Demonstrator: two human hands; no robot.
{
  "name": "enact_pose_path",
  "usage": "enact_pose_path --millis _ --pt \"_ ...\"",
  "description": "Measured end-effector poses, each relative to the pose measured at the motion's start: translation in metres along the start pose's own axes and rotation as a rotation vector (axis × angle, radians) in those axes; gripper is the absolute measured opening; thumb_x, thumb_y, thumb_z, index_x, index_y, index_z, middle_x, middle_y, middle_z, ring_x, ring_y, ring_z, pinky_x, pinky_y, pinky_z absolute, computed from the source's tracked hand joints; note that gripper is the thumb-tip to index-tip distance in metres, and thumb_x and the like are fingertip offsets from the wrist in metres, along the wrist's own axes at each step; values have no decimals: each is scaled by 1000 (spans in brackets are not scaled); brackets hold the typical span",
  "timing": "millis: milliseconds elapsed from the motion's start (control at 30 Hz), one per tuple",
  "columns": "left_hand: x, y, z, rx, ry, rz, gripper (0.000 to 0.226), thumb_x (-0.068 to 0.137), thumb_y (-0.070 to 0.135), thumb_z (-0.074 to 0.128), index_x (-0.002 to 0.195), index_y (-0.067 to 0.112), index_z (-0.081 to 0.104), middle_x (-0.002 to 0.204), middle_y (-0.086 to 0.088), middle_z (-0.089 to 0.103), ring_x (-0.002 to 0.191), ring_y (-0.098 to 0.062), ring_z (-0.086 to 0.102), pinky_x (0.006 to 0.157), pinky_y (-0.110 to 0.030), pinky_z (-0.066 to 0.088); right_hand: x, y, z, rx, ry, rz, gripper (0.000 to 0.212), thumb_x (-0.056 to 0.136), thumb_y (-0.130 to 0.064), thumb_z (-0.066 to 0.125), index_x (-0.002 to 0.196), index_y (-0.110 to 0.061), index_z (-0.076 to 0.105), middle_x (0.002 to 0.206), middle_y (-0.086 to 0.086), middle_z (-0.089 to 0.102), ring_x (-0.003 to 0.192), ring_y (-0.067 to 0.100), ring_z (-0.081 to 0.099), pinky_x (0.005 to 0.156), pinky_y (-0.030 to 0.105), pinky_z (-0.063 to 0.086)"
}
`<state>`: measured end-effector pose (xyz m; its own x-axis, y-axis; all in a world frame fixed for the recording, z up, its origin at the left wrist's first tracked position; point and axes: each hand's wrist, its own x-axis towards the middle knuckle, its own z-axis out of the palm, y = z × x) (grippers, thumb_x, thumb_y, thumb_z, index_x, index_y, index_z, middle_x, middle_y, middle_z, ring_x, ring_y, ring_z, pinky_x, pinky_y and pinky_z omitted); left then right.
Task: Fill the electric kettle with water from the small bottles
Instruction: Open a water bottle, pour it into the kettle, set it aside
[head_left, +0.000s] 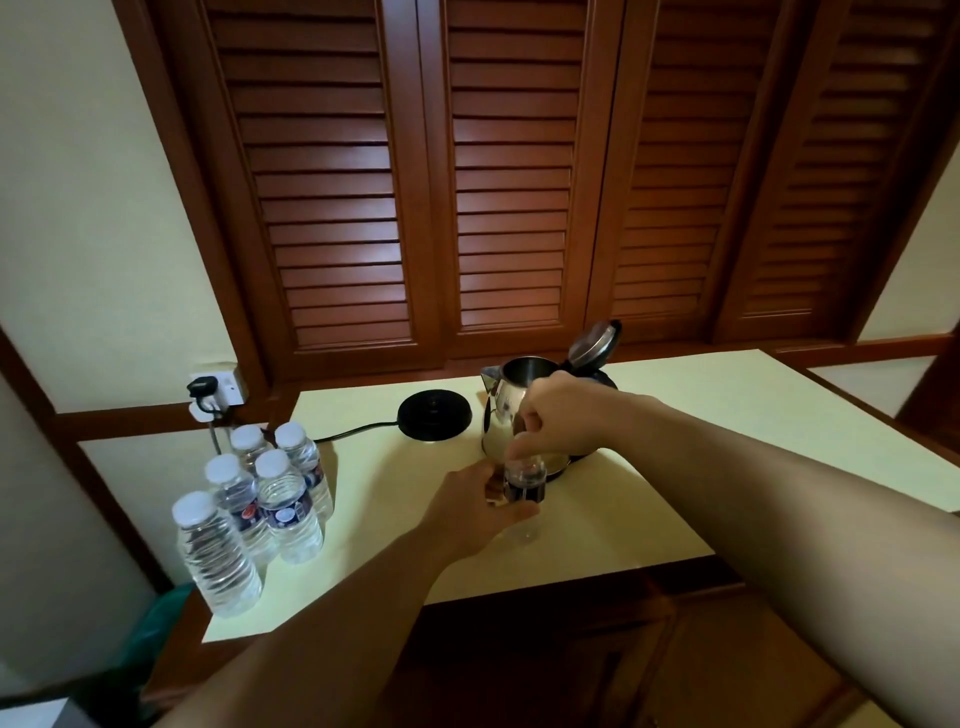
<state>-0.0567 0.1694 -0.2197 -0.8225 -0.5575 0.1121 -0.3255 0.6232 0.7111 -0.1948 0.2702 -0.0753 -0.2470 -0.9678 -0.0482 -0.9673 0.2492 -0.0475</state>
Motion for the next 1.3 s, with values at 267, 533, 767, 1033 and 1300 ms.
enact_pose_path --millis 267,533,767,1033,1300 --pt "-1 0 -3 -22 -38 -2 56 84 55 80 128 28 61 120 10 71 105 -8 66 90 -26 54 -2 4 -10 194 -61 -115 22 87 -31 73 107 -22 75 96 -11 67 89 8 64 78 27 56" --pt "-8 0 0 -92 6 -43 50 80 50 84 122 32 65 113 16 73 102 2 67 84 -16 50 -25 44 -3 291 106 -61 11 87 -20 74 97 -18 77 87 -3 68 79 11 62 63 16 45" --pt "-8 -4 13 -217 49 -103 60 69 47 93 119 36 61 112 15 72 104 -3 69 88 -26 59 -47 87 77 435 60 124 25 84 -34 78 106 -23 75 98 -8 69 86 6 64 76 26 53" --pt "-12 -6 32 -242 162 -105 51 64 56 88 103 33 65 98 2 73 92 -22 69 84 -48 58 -34 88 135 422 41 166 46 84 -39 78 126 -22 68 117 -9 59 104 9 57 82 21 44" --pt "-7 -2 19 -248 257 -160 42 65 49 91 97 36 65 92 -3 71 85 -24 66 72 -40 52 -39 93 158 204 57 249 89 76 -90 40 150 -40 40 158 -4 40 142 25 35 114 47 35"
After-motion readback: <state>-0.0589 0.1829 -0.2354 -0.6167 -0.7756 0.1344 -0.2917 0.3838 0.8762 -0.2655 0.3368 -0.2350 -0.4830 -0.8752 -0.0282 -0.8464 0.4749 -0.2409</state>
